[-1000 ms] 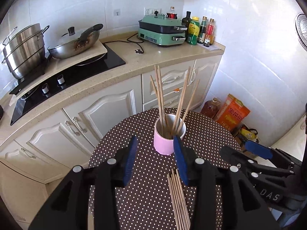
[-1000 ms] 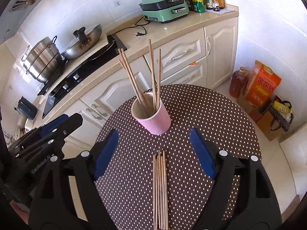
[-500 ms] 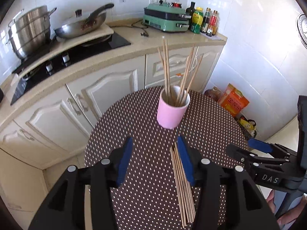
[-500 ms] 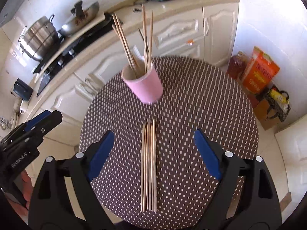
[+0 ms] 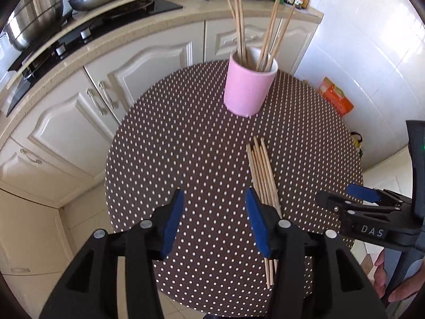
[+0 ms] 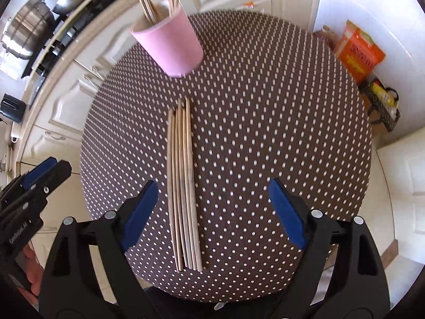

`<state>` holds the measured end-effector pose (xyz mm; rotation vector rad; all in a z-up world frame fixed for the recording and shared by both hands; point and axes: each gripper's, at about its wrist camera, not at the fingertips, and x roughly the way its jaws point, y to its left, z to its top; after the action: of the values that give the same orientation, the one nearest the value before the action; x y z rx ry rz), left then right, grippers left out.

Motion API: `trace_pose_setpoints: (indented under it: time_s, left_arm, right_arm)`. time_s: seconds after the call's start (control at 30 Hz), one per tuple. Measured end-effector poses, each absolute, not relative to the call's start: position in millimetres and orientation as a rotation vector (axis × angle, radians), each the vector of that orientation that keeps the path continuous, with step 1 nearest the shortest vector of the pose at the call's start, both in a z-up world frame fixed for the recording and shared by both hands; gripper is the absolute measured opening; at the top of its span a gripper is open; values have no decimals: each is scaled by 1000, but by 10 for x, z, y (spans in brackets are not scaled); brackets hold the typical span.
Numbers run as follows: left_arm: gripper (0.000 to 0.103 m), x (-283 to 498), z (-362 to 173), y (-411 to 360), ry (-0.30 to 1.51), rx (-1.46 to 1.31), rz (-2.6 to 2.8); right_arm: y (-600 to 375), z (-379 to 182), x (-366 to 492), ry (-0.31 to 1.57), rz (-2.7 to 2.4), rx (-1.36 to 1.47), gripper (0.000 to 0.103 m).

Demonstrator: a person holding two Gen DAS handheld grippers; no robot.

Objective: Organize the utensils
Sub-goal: 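Withdraw both grippers from the cup back over the remaining chopsticks, then lower both grippers onto the remaining chopsticks and close the right gripper on one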

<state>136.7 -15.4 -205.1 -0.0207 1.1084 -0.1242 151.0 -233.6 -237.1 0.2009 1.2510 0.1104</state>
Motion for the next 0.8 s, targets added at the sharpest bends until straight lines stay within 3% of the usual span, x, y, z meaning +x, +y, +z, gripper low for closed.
trace_pose_setpoints:
  time_s: [0.3, 0.8]
  left_arm:
    - [48, 1292, -2501, -47, 1233, -5, -73]
    - [48, 1349, -2811, 70, 1318, 16, -62]
  right_arm:
    - [-2194, -2800, 1492, 1345, 108, 182, 84]
    - [-1898, -3278, 1722, 1420, 45, 124, 84]
